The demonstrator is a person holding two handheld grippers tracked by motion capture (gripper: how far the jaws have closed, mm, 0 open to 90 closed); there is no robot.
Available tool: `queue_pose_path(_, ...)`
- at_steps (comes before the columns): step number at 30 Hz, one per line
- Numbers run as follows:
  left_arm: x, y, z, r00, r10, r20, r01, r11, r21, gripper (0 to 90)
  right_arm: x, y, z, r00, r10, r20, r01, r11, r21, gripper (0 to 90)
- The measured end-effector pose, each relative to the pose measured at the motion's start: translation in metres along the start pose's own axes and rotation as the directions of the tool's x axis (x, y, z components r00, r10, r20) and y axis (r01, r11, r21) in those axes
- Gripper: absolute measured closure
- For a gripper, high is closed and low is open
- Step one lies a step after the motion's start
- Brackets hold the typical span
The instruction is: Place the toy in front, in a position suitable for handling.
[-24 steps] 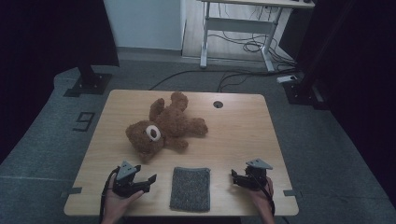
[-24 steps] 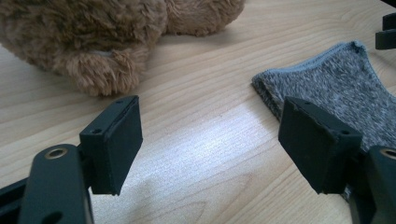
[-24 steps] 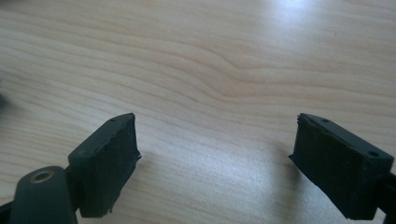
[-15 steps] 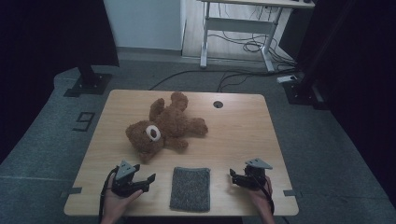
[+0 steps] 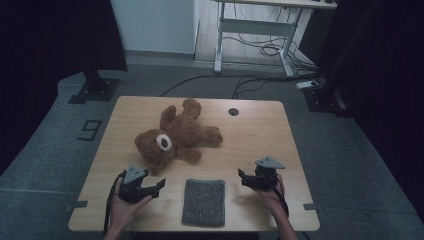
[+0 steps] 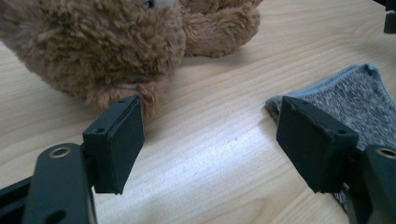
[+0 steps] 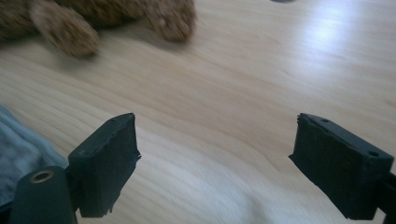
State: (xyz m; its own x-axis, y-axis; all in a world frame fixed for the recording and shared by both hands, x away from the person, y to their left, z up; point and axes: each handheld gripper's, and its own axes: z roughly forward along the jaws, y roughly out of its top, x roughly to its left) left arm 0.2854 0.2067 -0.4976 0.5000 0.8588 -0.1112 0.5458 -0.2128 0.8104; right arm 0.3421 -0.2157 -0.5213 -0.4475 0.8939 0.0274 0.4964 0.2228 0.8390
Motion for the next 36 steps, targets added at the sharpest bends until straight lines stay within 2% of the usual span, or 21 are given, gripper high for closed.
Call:
queue_pose_path(3,0.001,0.003,0.002,0.9999,-0.006,-0.010,0.006,1.0000,0.002,23.5,0.001,0.007,0.002,0.9998,0.003,-0.022,-0.003,1.000,-0.007,13.9)
queue_pose_path(7,0.008,0.007,0.005,0.9992,-0.022,-0.032,0.022,0.9997,0.005,23.4,0.006,0.025,0.010,0.9982,-0.021,-0.056,0.019,0.999,-0.034,14.4)
queue_pose_path(10,0.011,0.008,0.006,0.9989,-0.025,-0.040,0.026,0.9996,0.008,22.6,0.007,0.036,0.013,0.9972,-0.024,-0.070,0.021,0.999,-0.035,14.5)
queue_pose_path(15,0.016,0.010,0.012,0.9984,-0.028,-0.049,0.030,0.9987,0.042,21.3,0.008,0.048,0.018,0.9960,-0.033,-0.083,0.031,0.999,-0.025,14.3)
queue_pose_path(20,0.020,0.009,0.018,0.9962,-0.026,-0.083,0.031,0.9981,0.054,20.7,0.011,0.058,0.027,0.9928,-0.044,-0.111,0.040,0.999,-0.032,14.2)
queue_pose_path(24,0.029,0.007,0.023,0.9943,-0.048,-0.096,0.054,0.9966,0.063,20.5,0.014,0.065,0.036,0.9915,-0.047,-0.121,0.045,0.999,-0.027,14.2)
queue_pose_path(27,0.032,0.005,0.026,0.9942,-0.059,-0.091,0.065,0.9953,0.071,20.5,0.017,0.067,0.041,0.9908,-0.054,-0.124,0.052,0.998,-0.020,14.1)
queue_pose_path(31,0.034,0.005,0.031,0.9938,-0.064,-0.091,0.071,0.9951,0.070,20.5,0.020,0.069,0.045,0.9904,-0.063,-0.124,0.061,0.998,-0.013,14.0)
queue_pose_path(36,0.037,0.003,0.043,0.9930,-0.070,-0.095,0.078,0.9926,0.092,20.8,0.021,0.072,0.052,0.9907,-0.055,-0.124,0.054,0.998,-0.011,14.0)
